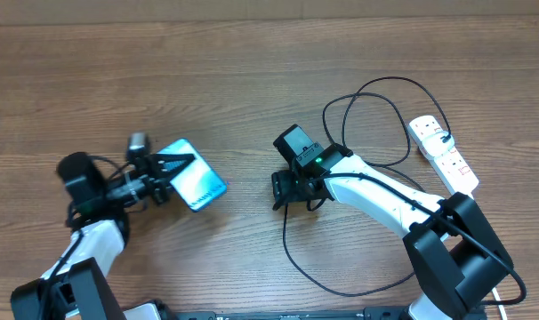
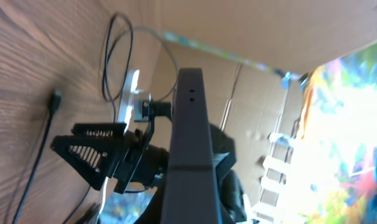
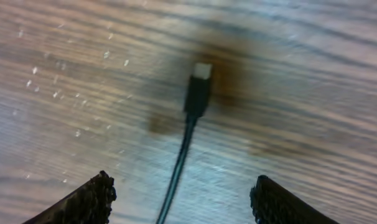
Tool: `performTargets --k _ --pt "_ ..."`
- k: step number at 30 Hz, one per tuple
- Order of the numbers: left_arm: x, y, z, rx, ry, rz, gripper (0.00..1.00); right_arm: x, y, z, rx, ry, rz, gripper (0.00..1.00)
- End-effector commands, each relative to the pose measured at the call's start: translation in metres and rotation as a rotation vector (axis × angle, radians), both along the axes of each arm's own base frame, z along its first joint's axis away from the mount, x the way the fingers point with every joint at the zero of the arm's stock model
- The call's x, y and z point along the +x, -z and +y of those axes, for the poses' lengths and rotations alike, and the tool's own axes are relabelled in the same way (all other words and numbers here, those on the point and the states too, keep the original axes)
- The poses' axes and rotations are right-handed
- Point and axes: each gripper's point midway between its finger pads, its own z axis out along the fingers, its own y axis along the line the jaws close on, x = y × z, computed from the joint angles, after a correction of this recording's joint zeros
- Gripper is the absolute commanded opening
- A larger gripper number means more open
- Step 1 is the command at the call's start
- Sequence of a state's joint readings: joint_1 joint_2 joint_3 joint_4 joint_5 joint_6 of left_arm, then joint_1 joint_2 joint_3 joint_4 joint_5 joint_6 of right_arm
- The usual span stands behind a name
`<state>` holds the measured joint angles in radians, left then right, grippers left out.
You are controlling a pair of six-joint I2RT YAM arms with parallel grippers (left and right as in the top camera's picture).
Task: Plug charger to phone and switch on socket
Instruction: 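Grasp the USB-C plug with the right gripper and lift it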
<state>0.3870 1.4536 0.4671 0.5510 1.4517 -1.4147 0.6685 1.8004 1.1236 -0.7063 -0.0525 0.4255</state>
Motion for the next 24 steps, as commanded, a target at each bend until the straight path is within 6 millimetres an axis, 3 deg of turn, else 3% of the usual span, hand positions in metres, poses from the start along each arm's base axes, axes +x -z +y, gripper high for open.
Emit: performTargets --k 1,5,8,14,18,22,24 --pt "-0.004 -0.013 0.009 -0.032 0.029 -0.013 0.04 0.006 -0.001 -0.001 -0.031 0.016 -0.042 0.70" --pt "-0.001 -0.011 0.012 -0.043 0.002 0.026 0.04 0.000 0.009 0.004 -0.077 -0.001 -0.056 0.69" --pt "0.000 -0.011 0.012 -0.042 -0.001 0.027 0.04 -0.005 0.023 0.002 -0.140 -0.002 -0.056 0.62" --pt "-0.004 -0.013 0.010 -0.051 0.024 0.023 0.04 -0.026 0.050 -0.010 -0.263 -0.023 0.009 0.41" --pt "-0.003 -0.012 0.010 -0.049 0.019 0.023 0.04 -0.030 0.051 -0.012 -0.275 -0.024 0.022 0.28" --pt "-0.004 -0.013 0.010 -0.051 0.025 0.023 0.05 -0.032 0.052 -0.015 -0.285 -0.026 0.035 0.09" --pt "-0.004 -0.013 0.010 -0.051 0.024 0.023 0.04 -0.034 0.052 -0.016 -0.291 -0.027 0.039 0.06"
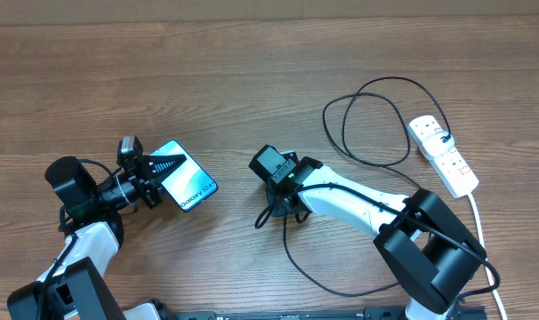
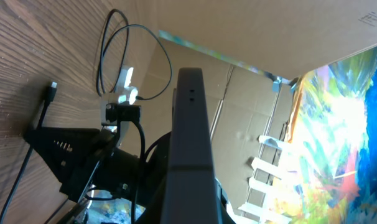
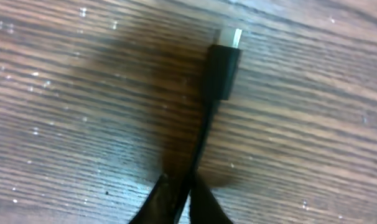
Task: Plug charger to phone and switch on socket
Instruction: 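Grasp the USB-C plug with the right gripper and lift it, then bring the plug toward the phone's bottom port held by left gripper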
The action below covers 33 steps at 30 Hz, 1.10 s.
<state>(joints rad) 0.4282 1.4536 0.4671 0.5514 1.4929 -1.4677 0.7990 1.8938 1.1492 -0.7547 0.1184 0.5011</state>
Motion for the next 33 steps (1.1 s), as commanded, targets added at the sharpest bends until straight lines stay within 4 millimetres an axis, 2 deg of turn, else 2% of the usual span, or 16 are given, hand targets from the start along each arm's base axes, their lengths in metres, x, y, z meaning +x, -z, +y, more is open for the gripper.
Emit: performTargets --k 1,4,6,9,12,14,18,25,29,31,33 --pt "-0.001 -0.010 0.001 -0.011 0.030 -0.017 0.04 -0.013 0.025 -0.022 -0.102 0.004 0.057 0.04" --pt "-0.003 -0.011 0.000 -0.016 0.044 -0.020 0.04 -0.014 0.022 -0.023 -0.110 0.006 0.065 0.04" --pt "-0.004 -0.011 -0.001 -0.014 0.052 -0.031 0.04 -0.010 0.011 -0.019 -0.107 0.006 0.065 0.04" --pt "-0.003 -0.011 -0.001 0.021 0.048 -0.093 0.04 -0.007 -0.016 -0.006 -0.064 -0.005 0.080 0.04" --pt "-0.003 -0.011 -0.001 0.032 0.050 -0.115 0.04 -0.012 -0.049 0.004 -0.011 -0.041 0.107 0.04" --pt "-0.003 -0.013 -0.001 0.043 0.054 -0.142 0.04 -0.022 -0.070 0.009 0.048 -0.073 0.134 0.04" --pt "-0.002 -0.024 -0.008 0.088 0.088 -0.248 0.04 -0.055 -0.118 0.021 0.228 -0.178 0.196 0.04" --pt "0.013 -0.053 -0.027 0.148 0.143 -0.388 0.04 -0.105 -0.193 -0.001 0.384 -0.221 0.198 0.04" --pt "0.019 -0.073 -0.044 0.165 0.197 -0.463 0.04 -0.131 -0.222 -0.002 0.501 -0.264 0.209 0.04" --pt "0.019 -0.081 -0.057 0.166 0.231 -0.492 0.04 -0.138 -0.228 0.000 0.543 -0.286 0.200 0.04" --pt "0.020 -0.085 -0.070 0.165 0.252 -0.508 0.04 -0.139 -0.224 0.005 0.569 -0.275 0.187 0.04"
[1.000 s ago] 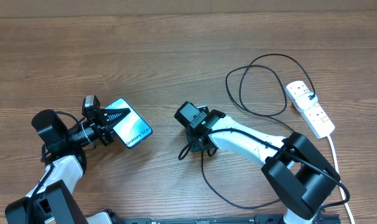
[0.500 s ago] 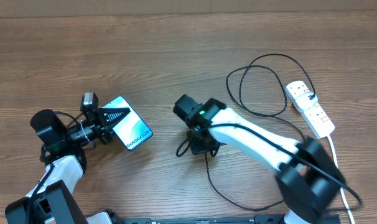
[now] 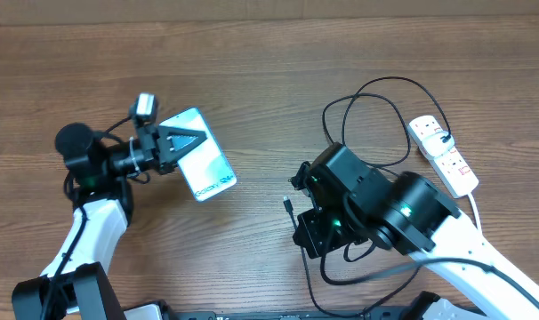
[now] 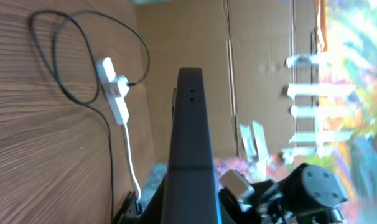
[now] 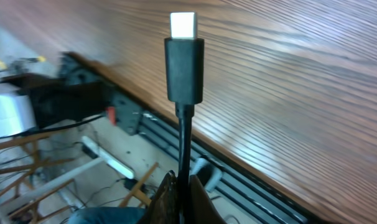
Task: Plug charger to phone and switch on socket
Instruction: 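Bring the plug toward the phone's bottom port held by left gripper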
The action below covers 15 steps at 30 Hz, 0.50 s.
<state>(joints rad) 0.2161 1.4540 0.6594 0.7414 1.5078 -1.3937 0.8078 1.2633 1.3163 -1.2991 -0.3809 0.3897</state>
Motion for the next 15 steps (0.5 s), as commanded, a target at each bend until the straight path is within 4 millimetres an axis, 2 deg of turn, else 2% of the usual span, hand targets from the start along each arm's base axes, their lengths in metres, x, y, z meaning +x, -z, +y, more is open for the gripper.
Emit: performTargets --k 1,6,11,15 --pt "0.004 -0.014 -0.022 0.017 0.029 -0.075 0.04 -0.017 0.006 0.016 0.073 -0.027 0.047 0.04" --pt "0.003 -0.014 -0.033 0.018 0.043 -0.078 0.04 -0.024 0.023 0.037 0.124 -0.052 0.074 0.04" --pt "0.003 -0.014 -0.036 0.021 0.047 -0.093 0.04 -0.017 0.017 0.050 0.182 -0.058 0.041 0.04" --pt "0.007 -0.013 -0.035 0.021 0.025 -0.077 0.04 -0.007 0.018 0.051 0.175 -0.037 -0.011 0.04"
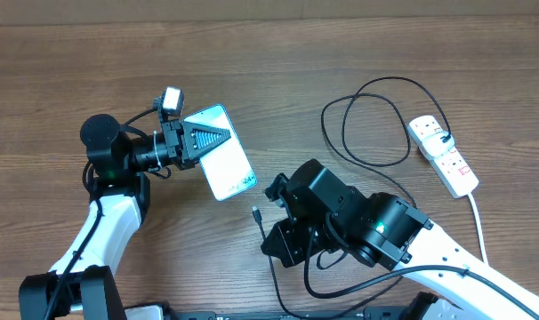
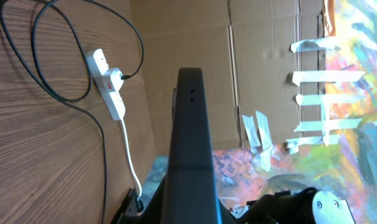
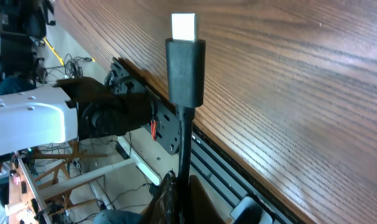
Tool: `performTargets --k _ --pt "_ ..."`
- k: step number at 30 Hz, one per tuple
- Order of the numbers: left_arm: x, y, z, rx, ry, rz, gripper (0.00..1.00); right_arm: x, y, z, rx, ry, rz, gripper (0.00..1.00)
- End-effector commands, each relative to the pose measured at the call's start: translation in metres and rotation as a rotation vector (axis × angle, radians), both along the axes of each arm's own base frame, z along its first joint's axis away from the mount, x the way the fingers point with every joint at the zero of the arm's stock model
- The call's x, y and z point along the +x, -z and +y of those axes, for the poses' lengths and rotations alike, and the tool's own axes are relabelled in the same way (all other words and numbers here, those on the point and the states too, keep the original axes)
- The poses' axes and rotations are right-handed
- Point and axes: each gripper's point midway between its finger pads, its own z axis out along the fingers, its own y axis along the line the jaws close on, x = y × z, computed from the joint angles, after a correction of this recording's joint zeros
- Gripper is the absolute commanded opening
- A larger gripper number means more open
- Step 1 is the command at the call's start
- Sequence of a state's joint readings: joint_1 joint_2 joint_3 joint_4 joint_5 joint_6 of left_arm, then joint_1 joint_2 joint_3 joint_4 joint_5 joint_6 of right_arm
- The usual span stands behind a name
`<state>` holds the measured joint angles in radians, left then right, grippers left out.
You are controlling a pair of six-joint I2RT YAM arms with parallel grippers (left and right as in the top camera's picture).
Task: Plug charger to phone and switch on socket
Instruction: 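Bring the plug toward the phone's bottom port held by left gripper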
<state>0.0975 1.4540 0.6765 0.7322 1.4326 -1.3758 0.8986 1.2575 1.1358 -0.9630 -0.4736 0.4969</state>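
My left gripper [image 1: 198, 140] is shut on the phone [image 1: 225, 164], which it holds lifted and tilted left of the table's middle; the left wrist view shows the phone [image 2: 190, 124] edge-on as a dark bar. My right gripper [image 1: 271, 233] is shut on the black charger cable, and the plug [image 1: 256, 213] sticks out of it just right of and below the phone's lower end. In the right wrist view the plug [image 3: 185, 59] stands upright with its metal tip on top. The white socket strip [image 1: 442, 154] lies at the right edge.
The black cable [image 1: 367, 116] loops over the table between the strip and my right arm. A white lead [image 1: 476, 222] runs from the strip toward the front edge. Cardboard walls [image 2: 269, 74] stand beyond the table.
My left gripper has carried the phone right and a little toward the middle. My right gripper has shifted left with the plug, which now sits close to the phone's lower end.
My right gripper was open over the plug lying on the table while my left held the phone at the left. Then it was shut on the cable at the table. Later the plug was lifted, and now phone and plug are close together.
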Motion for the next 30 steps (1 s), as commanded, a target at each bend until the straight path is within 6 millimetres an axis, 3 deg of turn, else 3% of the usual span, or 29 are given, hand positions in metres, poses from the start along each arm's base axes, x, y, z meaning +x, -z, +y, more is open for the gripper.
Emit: performTargets --k 1,4,20,30 --pt "0.007 -0.009 -0.001 0.011 -0.021 -0.054 0.04 0.008 -0.002 -0.001 -0.009 0.025 -0.050 0.04" --pt "0.005 -0.009 -0.005 0.011 -0.010 -0.056 0.04 0.018 0.004 -0.005 -0.048 0.059 -0.095 0.04" --pt "-0.001 -0.001 -0.016 0.020 0.027 -0.044 0.04 0.019 0.002 -0.001 -0.026 -0.068 -0.201 0.04" --pt "0.000 -0.001 -0.016 0.024 0.024 -0.062 0.04 0.006 0.010 -0.009 -0.074 -0.117 -0.177 0.04"
